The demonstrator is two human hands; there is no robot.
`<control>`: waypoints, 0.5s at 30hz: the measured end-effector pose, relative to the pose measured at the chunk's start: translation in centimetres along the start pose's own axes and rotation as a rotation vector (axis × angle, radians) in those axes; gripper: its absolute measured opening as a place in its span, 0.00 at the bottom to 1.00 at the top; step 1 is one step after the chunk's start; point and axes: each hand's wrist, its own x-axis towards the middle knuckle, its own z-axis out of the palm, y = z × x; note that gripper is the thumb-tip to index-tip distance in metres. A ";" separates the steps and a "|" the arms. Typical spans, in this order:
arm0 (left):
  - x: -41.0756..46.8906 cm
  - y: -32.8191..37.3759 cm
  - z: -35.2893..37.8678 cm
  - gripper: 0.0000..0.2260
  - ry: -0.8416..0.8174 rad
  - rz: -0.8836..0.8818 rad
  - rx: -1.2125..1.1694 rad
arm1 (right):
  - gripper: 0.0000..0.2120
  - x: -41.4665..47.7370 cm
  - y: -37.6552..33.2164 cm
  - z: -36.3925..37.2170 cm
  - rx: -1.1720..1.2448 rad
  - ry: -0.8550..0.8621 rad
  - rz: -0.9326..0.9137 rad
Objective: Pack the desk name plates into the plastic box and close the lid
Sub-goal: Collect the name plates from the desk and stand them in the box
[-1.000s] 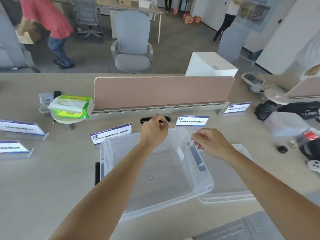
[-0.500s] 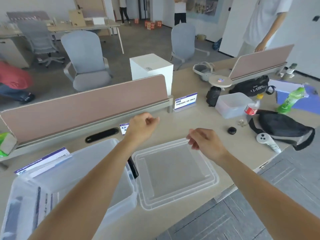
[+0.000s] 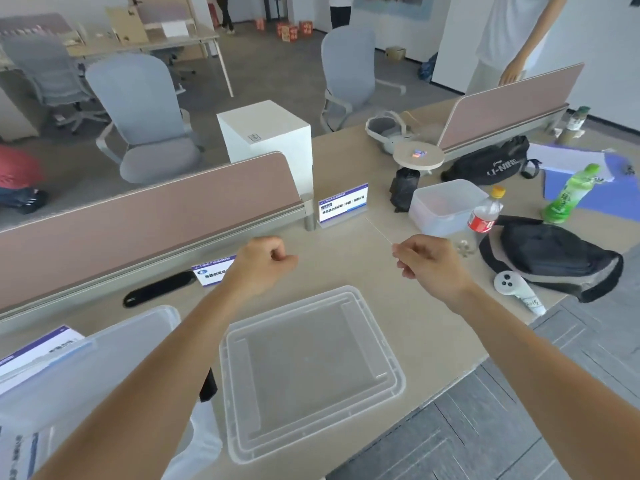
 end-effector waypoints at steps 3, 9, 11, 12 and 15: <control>2.4 -1.0 0.0 0.17 -0.004 -0.023 -0.054 | 0.09 2.7 -0.4 0.9 -0.113 0.011 0.001; 6.5 -2.0 1.6 0.13 0.017 -0.097 -0.177 | 0.08 7.3 -2.0 2.2 -0.368 -0.097 -0.038; 8.0 -2.0 2.3 0.12 0.025 -0.124 -0.217 | 0.08 9.4 -2.1 2.1 -0.391 -0.120 -0.050; 8.8 -2.0 2.7 0.11 0.026 -0.141 -0.231 | 0.08 10.6 -2.1 2.1 -0.395 -0.132 -0.050; 11.4 -2.2 4.1 0.08 0.034 -0.202 -0.292 | 0.08 14.5 -1.1 2.2 -0.397 -0.152 -0.027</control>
